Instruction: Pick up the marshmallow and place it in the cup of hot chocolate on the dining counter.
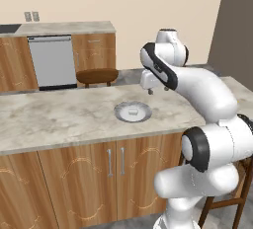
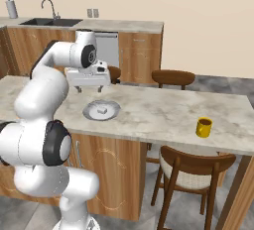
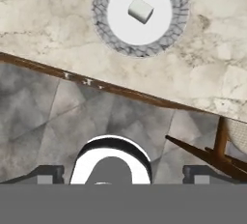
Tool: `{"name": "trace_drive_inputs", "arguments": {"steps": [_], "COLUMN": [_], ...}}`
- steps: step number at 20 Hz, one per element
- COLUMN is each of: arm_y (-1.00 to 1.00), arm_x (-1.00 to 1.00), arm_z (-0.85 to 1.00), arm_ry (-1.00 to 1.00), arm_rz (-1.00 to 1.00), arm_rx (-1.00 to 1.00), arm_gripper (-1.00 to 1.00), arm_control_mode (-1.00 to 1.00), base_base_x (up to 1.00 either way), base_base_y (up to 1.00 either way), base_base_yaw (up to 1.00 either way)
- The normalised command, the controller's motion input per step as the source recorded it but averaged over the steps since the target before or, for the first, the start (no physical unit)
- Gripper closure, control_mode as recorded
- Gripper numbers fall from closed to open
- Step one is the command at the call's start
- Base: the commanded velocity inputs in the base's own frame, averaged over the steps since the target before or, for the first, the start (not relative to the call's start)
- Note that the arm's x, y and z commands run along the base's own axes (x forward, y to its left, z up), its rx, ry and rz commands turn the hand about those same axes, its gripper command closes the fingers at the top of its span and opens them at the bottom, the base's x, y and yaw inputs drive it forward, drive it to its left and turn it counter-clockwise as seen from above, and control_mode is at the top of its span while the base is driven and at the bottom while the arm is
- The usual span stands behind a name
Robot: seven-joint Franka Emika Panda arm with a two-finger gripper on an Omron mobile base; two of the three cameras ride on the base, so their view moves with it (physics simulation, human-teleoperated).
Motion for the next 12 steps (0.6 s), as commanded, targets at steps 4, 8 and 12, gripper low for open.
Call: {"name": "trace_drive_inputs", "arguments": {"steps": [4, 8, 12], "arm_y": [0.28, 0.22, 0.0], "arm_x": [0.79, 0.71, 0.44], "arm_z": [-0.43, -0.56, -0.52], "arm_ry": [0.13, 0.05, 0.0], "arm_rz": [0.26, 0.24, 0.24], "arm_rx": [0.0, 0.0, 0.0], "arm_gripper": [-1.0, -1.0, -1.0], "arm_control_mode": [-1.0, -1.0, -1.0], "base_base_x": [0.0, 0.0, 0.0], "base_base_y": [0.0, 0.0, 0.0], "base_base_yaw": [0.0, 0.0, 0.0]}}
